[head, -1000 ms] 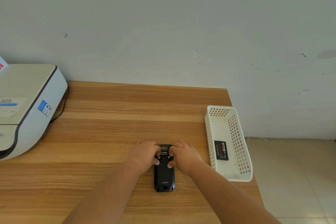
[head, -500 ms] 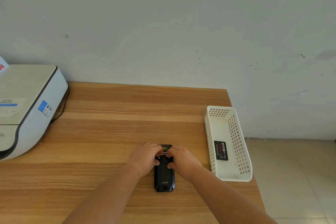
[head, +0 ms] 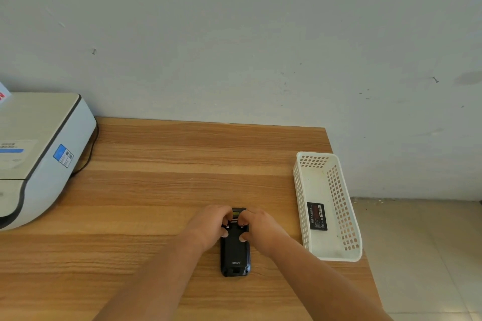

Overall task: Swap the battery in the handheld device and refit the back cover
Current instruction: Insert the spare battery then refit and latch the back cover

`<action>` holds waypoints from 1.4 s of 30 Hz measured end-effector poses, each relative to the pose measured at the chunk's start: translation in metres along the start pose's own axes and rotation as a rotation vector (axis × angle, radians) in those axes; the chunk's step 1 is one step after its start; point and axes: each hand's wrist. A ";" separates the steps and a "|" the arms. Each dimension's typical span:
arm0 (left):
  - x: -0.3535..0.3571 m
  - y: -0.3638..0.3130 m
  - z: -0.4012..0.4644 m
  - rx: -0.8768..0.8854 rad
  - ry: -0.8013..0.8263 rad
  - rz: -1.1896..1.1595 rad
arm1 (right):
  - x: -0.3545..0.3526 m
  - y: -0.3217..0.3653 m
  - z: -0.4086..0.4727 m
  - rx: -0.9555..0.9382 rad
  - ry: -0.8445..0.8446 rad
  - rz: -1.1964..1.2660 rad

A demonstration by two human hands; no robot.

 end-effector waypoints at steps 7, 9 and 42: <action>0.006 0.001 0.000 -0.087 -0.024 -0.070 | 0.003 -0.002 0.001 0.022 -0.010 0.029; 0.006 0.000 0.001 -0.097 -0.026 -0.078 | 0.003 -0.001 0.001 0.029 -0.004 0.030; 0.009 -0.002 -0.012 -0.105 -0.117 0.128 | 0.006 -0.006 0.002 0.144 0.002 0.026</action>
Point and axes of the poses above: each hand's wrist, its own z-axis towards the middle knuckle, its own x-axis out of the palm, y = z × x, and after that the axes turned 9 degrees about -y, right-handed
